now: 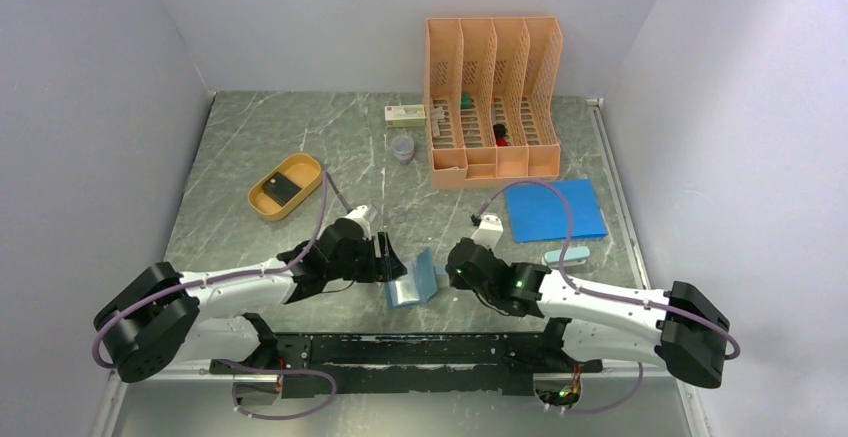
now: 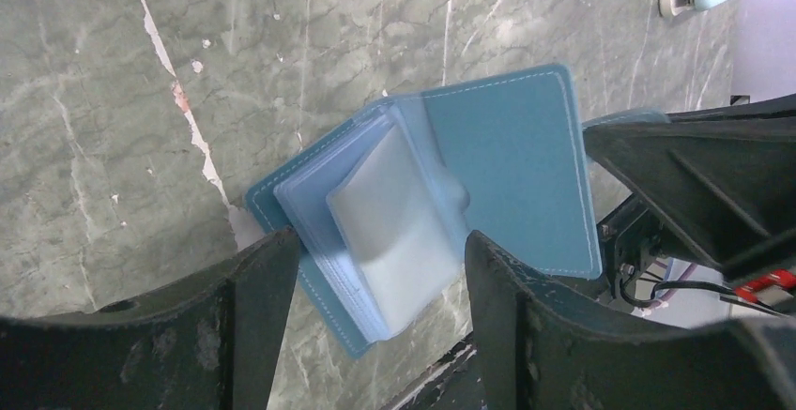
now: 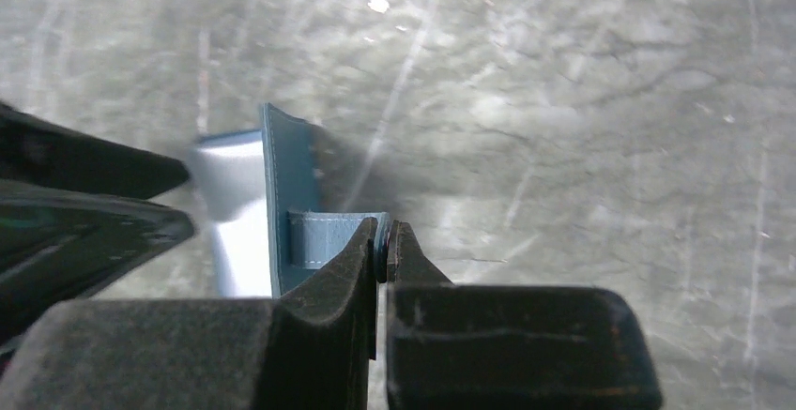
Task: Put the credit cards into the card holder
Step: Open the card holder at the center of the board.
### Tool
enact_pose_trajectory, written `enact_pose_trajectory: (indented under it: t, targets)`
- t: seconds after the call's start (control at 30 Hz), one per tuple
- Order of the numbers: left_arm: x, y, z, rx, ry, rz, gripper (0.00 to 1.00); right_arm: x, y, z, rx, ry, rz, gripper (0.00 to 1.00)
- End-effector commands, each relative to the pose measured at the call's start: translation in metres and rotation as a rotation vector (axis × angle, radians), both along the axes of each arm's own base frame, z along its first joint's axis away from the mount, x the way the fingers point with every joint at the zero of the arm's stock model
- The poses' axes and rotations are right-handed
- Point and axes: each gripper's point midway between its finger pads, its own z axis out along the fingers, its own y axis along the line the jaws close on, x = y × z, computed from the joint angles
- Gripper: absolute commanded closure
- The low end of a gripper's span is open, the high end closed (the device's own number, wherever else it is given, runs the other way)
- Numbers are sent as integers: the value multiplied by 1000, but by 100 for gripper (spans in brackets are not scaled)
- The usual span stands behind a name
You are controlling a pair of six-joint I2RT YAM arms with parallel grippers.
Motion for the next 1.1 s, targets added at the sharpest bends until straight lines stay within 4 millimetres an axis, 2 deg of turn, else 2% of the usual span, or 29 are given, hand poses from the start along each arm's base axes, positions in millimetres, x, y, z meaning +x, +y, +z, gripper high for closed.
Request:
enact_pose_trajectory:
  t: [0.0, 0.2, 0.47, 0.63, 0.8, 0.9, 1.07]
  targets:
    - [8, -9, 7, -24, -26, 7, 31, -7, -33, -34, -126, 64, -90, 100]
    - [10, -15, 9, -33, -24, -3, 31, -11, -49, -51, -188, 109, -128, 100]
    - [14, -23, 48, -121, -83, -9, 30, -11, -54, -60, -197, 121, -127, 100]
    - [11, -39, 76, -218, -104, -60, 30, -11, -53, -62, -190, 122, -121, 100]
    - [10, -52, 76, -238, -88, -96, 31, -11, -50, -61, -181, 121, -110, 100]
    - [10, -53, 72, -221, -84, -92, 31, -11, -48, -58, -182, 120, -102, 94]
    - [10, -54, 74, -225, -87, -96, 31, -9, -46, -48, -169, 101, -89, 76]
